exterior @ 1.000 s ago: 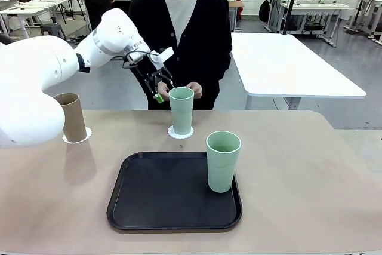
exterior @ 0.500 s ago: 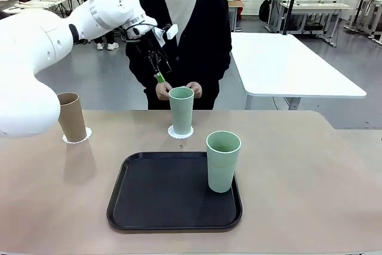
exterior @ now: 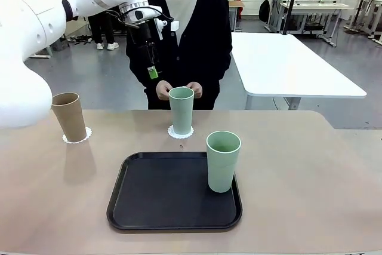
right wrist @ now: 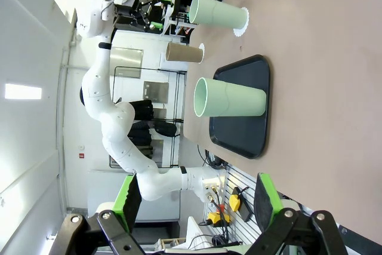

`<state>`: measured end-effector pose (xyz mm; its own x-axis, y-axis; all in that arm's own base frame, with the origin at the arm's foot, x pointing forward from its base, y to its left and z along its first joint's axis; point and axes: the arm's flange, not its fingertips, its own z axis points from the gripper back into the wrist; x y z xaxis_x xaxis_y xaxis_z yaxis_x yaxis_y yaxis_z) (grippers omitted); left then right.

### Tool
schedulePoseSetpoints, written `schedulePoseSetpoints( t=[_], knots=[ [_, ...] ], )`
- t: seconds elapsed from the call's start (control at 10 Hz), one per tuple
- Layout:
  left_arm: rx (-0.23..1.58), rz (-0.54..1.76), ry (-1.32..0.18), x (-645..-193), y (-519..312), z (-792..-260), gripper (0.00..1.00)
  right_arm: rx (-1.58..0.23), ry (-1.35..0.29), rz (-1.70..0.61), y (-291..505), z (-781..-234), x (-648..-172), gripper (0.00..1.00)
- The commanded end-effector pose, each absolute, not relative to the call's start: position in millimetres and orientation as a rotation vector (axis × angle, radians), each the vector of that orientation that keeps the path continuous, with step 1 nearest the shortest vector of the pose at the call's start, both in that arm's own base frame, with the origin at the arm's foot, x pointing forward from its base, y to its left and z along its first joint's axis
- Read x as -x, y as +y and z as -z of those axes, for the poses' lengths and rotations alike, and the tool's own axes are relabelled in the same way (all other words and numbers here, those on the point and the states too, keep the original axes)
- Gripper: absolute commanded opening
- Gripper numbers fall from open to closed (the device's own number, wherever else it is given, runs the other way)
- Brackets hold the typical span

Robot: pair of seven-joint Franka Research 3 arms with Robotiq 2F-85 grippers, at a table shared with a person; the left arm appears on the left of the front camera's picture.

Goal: Place coasters on the table and set cups on them.
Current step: Take one Reusable plastic cup from the Flat Tray and place it on a coaster set by the human.

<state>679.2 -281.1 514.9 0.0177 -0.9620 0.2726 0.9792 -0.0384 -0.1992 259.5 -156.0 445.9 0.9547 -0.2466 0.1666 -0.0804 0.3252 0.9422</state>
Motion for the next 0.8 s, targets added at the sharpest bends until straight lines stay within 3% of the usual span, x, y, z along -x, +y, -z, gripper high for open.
schedulePoseSetpoints(
  t=[0.0, 0.7],
  knots=[
    [0.378, 1.566, -0.069, -682.0, -281.6, -513.3, 1.0, -1.266, -0.326, 0.098, -155.8, -447.0, -262.3, 1.0],
    [0.38, 1.564, -0.053, -679.5, -281.4, -511.9, 1.0, -1.266, -0.326, 0.098, -155.8, -447.0, -262.3, 1.0]
  ],
)
